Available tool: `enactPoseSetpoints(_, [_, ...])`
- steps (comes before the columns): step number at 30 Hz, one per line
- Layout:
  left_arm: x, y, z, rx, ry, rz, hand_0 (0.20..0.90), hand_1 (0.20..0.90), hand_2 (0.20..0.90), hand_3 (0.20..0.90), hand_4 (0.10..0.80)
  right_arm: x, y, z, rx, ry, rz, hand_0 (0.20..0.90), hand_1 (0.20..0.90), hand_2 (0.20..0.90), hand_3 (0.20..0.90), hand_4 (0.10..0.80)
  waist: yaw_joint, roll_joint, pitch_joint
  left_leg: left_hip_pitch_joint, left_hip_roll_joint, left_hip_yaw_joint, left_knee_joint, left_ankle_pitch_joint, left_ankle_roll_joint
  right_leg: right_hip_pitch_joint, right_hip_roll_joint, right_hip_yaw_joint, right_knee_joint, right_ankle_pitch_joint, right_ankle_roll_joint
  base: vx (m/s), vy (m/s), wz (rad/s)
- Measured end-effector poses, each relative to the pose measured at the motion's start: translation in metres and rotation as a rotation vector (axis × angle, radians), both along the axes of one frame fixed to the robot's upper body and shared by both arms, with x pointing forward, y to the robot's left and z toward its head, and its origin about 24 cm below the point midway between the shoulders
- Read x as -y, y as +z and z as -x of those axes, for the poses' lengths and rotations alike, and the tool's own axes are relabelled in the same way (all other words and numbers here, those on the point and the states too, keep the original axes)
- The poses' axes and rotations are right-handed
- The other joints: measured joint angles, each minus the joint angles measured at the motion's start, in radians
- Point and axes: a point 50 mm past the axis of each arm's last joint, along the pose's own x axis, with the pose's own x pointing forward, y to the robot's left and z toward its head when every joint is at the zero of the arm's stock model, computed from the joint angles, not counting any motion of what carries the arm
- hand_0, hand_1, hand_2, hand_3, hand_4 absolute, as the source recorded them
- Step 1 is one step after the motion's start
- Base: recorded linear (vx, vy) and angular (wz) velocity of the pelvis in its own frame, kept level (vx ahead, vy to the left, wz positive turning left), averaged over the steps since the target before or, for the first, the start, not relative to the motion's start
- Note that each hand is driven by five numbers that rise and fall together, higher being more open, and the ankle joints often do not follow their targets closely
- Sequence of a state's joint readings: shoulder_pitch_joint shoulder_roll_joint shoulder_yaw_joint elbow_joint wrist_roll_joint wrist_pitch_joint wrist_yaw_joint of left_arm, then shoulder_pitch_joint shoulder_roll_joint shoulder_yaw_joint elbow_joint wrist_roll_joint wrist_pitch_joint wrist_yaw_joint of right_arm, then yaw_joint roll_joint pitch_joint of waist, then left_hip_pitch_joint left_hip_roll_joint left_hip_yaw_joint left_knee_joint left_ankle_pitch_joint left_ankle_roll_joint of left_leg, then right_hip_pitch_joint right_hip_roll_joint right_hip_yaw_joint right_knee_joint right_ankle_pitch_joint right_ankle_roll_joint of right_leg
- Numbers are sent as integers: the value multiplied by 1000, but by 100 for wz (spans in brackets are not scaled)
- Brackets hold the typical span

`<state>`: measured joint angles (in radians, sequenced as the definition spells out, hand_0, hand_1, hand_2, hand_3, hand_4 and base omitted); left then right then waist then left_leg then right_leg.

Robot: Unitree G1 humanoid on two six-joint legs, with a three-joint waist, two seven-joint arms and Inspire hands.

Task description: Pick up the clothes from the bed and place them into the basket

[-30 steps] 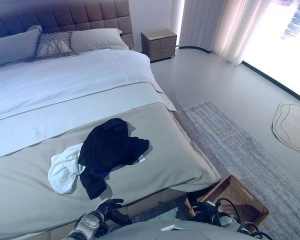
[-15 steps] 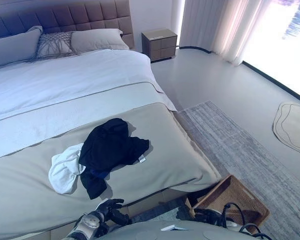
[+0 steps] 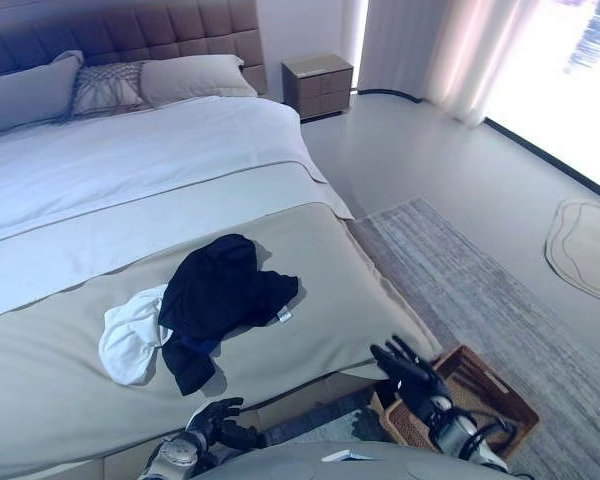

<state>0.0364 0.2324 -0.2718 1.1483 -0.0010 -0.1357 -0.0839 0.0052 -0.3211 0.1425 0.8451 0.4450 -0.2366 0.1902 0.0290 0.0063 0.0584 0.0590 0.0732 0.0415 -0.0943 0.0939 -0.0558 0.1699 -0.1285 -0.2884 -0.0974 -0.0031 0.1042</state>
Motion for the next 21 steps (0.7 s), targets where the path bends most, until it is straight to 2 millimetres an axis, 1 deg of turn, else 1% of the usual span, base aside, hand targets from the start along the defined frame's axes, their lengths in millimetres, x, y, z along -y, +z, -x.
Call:
enactPoseSetpoints(1, [1,1,-2,10,-5,2,900,900,900,900,800,1,15,-18,59,102,139,900,900,900,900,800,13,-2,2,-5,-6,-16,0,7,1,0,-4,-17,0,1,-2,59,114,38])
enactPoseSetpoints(2, [1,2,-5,24,-9,4,900,900,900,900,800,0,27,-31,111,161,225,900,900,900,900,800,21,-7,8,-9,-9,-28,1,11,-3,2,-4,-28,2,1,-2,43,117,45])
enactPoseSetpoints(3, [0,3,-6,28,-7,1,900,900,900,900,800,-3,42,-48,167,226,352,900,900,900,900,800,40,-10,14,-14,-13,-46,1,16,-5,8,-6,-45,5,2,-2,24,120,47])
enactPoseSetpoints(4, [-2,5,-9,43,-6,0,900,900,900,900,800,-7,57,-66,218,306,484,900,900,900,900,800,54,-18,21,-20,-19,-63,4,24,0,13,-9,-60,5,2,-2,25,122,42])
enactPoseSetpoints(5, [-2,5,-10,51,-4,0,900,900,900,900,800,-10,65,-77,240,338,547,900,900,900,900,800,68,-28,27,-30,-22,-69,3,25,0,13,-12,-77,5,1,-1,13,143,40])
enactPoseSetpoints(6, [-3,7,-14,67,0,2,900,900,900,900,800,-13,81,-94,282,386,655,900,900,900,900,800,89,-29,37,-34,-28,-80,6,29,0,13,-15,-83,6,1,-1,4,118,34])
enactPoseSetpoints(7, [-2,9,-19,92,4,5,900,900,900,900,800,-16,97,-113,321,434,794,900,900,900,900,800,116,-33,50,-50,-35,-93,6,33,4,9,-20,-102,8,1,-1,-3,106,41])
enactPoseSetpoints(8, [-1,10,-23,105,0,7,900,900,900,900,800,-15,106,-121,341,443,852,900,900,900,900,800,115,-38,57,-54,-39,-107,6,38,2,9,-21,-108,9,1,-1,-17,80,59])
enactPoseSetpoints(9, [-2,13,-30,129,7,10,900,900,900,900,800,-18,124,-136,391,436,936,900,900,900,900,800,144,-42,80,-68,-49,-134,7,45,3,9,-27,-136,18,0,1,-44,66,66])
enactPoseSetpoints(10, [-2,15,-37,148,15,15,900,900,900,900,800,-21,139,-148,438,430,995,900,900,900,900,800,171,-45,104,-86,-59,-152,14,47,6,7,-35,-152,31,-6,9,-102,58,70])
enactPoseSetpoints(11, [-2,19,-46,175,11,17,900,900,900,900,800,-24,152,-159,472,427,1067,900,900,900,900,800,185,-52,119,-123,-68,-171,44,43,7,-15,-43,-170,54,-15,20,-174,59,60])
enactPoseSetpoints(13, [-2,27,-67,227,-4,15,900,900,900,900,800,-27,183,-180,540,372,1137,900,900,900,900,800,216,-58,158,-198,-76,-202,92,41,7,-76,-54,-196,105,-28,20,-169,50,51])
enactPoseSetpoints(14, [-3,33,-81,260,-10,16,900,900,900,900,800,-28,202,-191,576,325,1165,900,900,900,900,800,233,-56,197,-228,-79,-216,113,39,6,-97,-57,-198,134,-31,20,-119,23,46])
enactPoseSetpoints(15, [-3,40,-93,305,-2,26,900,900,900,900,800,-29,219,-201,594,283,1197,900,900,900,900,800,261,-62,226,-274,-88,-231,144,31,3,-138,-69,-202,177,-57,16,-91,6,38])
enactPoseSetpoints(16, [-3,43,-99,325,1,32,900,900,900,900,800,-29,228,-206,605,262,1214,900,900,900,900,800,275,-62,240,-301,-90,-237,161,30,4,-162,-73,-207,196,-61,13,-118,27,30])
enactPoseSetpoints(17, [-2,49,-109,354,6,32,900,900,900,900,800,-28,244,-213,621,221,1233,900,900,900,900,800,295,-64,273,-325,-93,-242,179,27,7,-185,-79,-210,219,-66,11,-78,7,17])
enactPoseSetpoints(18, [-3,51,-113,363,6,25,900,900,900,900,800,-29,250,-215,630,207,1238,900,900,900,900,800,311,-65,292,-333,-96,-245,183,29,6,-188,-81,-212,225,-66,11,-85,3,20])
enactPoseSetpoints(19, [-8,53,-116,375,13,4,900,900,900,900,800,-32,259,-221,639,196,1263,900,900,900,900,800,332,-68,320,-363,-103,-253,213,22,3,-206,-88,-218,241,-70,14,-43,-13,27])
enactPoseSetpoints(20, [-15,55,-117,378,21,-18,900,900,900,900,800,-32,268,-225,631,180,1278,900,900,900,900,800,339,-70,347,-383,-109,-267,232,14,0,-210,-88,-221,241,-71,14,-32,-14,32])
enactPoseSetpoints(21, [-19,55,-115,373,24,-30,900,900,900,900,800,-30,271,-226,623,164,1283,900,900,900,900,800,353,-73,361,-395,-111,-274,236,11,-4,-214,-88,-221,241,-71,14,-23,-21,33])
